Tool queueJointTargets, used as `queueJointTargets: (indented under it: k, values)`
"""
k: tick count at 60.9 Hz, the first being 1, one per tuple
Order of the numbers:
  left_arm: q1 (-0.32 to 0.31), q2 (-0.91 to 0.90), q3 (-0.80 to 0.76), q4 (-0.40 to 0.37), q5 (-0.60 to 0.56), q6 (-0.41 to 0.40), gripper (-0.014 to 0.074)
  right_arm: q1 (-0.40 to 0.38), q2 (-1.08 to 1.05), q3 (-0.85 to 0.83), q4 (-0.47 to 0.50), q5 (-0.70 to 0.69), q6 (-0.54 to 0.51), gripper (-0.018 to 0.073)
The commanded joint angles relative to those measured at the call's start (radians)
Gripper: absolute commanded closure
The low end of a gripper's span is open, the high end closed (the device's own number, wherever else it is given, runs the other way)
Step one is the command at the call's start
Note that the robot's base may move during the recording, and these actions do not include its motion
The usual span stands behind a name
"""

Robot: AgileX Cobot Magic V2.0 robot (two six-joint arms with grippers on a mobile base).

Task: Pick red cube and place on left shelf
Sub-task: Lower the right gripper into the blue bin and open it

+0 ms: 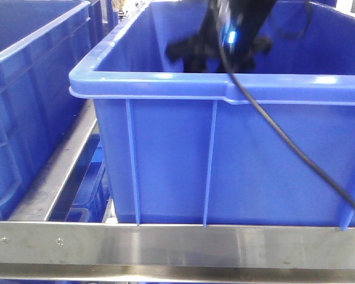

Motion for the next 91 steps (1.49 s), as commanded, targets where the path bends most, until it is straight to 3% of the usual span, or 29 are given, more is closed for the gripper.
queueJointTargets:
  k: [1,19,38,64,71,86,91]
  values:
    - [0.002,-0.019,0.023,-0.007,-0.086,-0.001,0.0495,0.0,-0.027,-0.036,-0.004,-0.062,-0.014,0.0395]
    - [0.002,-0.019,0.023,-0.007,-0.086,-0.001,0.0495,0.0,0.0,-0.036,-0.005,-0.047,-0.014,0.0376]
    - [0.002,-0.019,0.023,-0.007,-0.086,-0.001,0.0495,0.0,-0.003,-0.036,-0.023,0.007,-0.014,0.0081]
    - [0.002,-0.019,0.023,-0.007,-0.086,-0.001,0.0495,0.0,-0.111,-0.039,-0.023,0.023,-0.014,0.0072]
    - [0.002,-0.019,0.023,-0.007,-0.086,-0.001,0.0495,0.0,-0.174,-0.038,-0.023,0.048,-0.014,0.0139]
    - [0.002,-0.019,0.023,-0.007,-0.086,-0.001,0.0495,0.0,-0.367,0.098,-0.022,-0.013,-0.014,0.0501]
    - [0.002,-0.019,0.023,-0.007,-0.086,-0.001,0.0495,0.0,-0.448,0.184,-0.022,-0.068,-0.014,0.0502]
